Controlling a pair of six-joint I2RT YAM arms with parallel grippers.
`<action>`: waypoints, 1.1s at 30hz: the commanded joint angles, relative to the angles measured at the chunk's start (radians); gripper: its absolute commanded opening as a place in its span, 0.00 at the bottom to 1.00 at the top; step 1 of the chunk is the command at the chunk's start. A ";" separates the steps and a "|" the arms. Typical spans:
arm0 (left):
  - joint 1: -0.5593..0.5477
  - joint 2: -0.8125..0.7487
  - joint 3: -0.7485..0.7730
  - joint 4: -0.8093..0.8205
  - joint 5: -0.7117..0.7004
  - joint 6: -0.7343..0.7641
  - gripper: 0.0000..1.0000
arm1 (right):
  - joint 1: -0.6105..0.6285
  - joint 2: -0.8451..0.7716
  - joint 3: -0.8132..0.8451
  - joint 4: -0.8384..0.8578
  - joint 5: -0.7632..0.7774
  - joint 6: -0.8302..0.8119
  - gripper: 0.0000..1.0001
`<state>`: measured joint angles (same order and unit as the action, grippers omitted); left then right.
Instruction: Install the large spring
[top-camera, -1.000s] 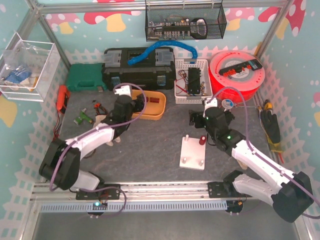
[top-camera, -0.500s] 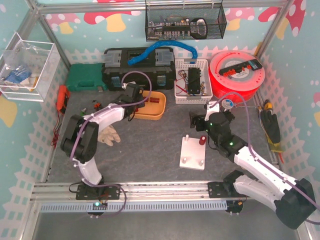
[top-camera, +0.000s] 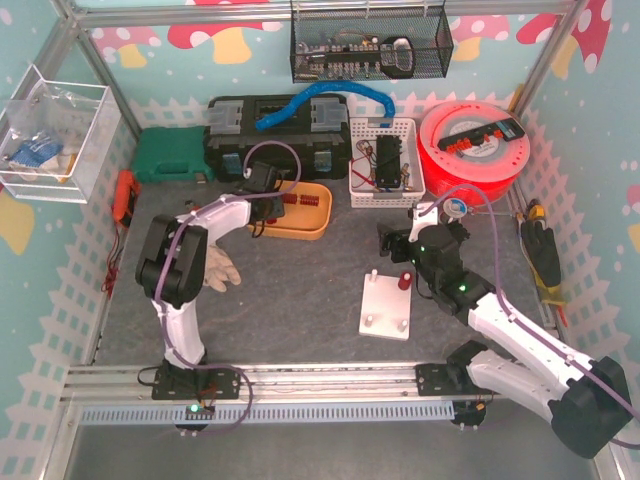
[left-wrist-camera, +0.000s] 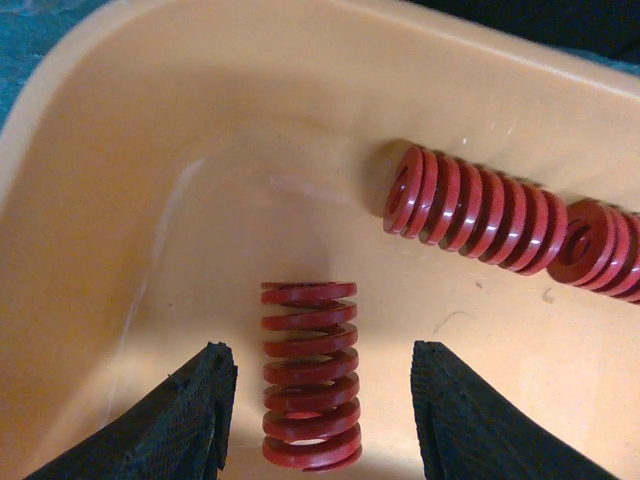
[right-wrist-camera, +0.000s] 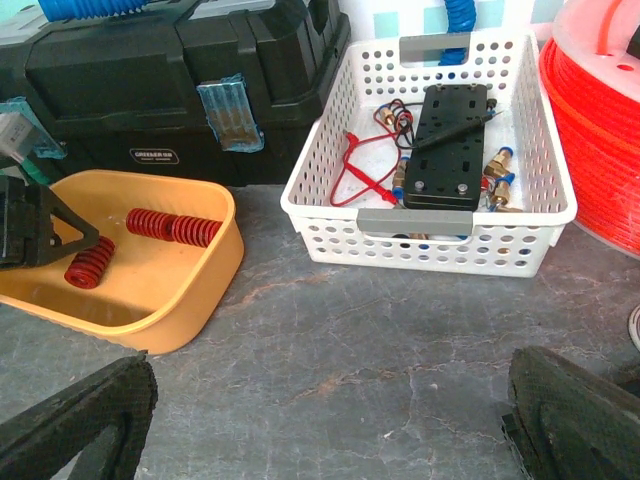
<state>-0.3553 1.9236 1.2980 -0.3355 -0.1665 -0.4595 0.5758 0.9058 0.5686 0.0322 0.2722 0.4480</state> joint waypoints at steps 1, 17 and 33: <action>0.005 0.040 0.036 -0.065 0.019 0.029 0.51 | -0.002 -0.005 -0.018 0.031 0.002 -0.015 0.95; 0.008 0.134 0.078 -0.062 0.019 0.042 0.44 | -0.002 -0.006 -0.018 0.029 0.008 -0.020 0.95; 0.008 0.084 0.076 -0.020 0.053 0.075 0.19 | -0.001 -0.005 -0.023 0.032 0.020 -0.026 0.95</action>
<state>-0.3534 2.0472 1.3624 -0.3733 -0.1486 -0.4091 0.5758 0.9073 0.5621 0.0502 0.2760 0.4374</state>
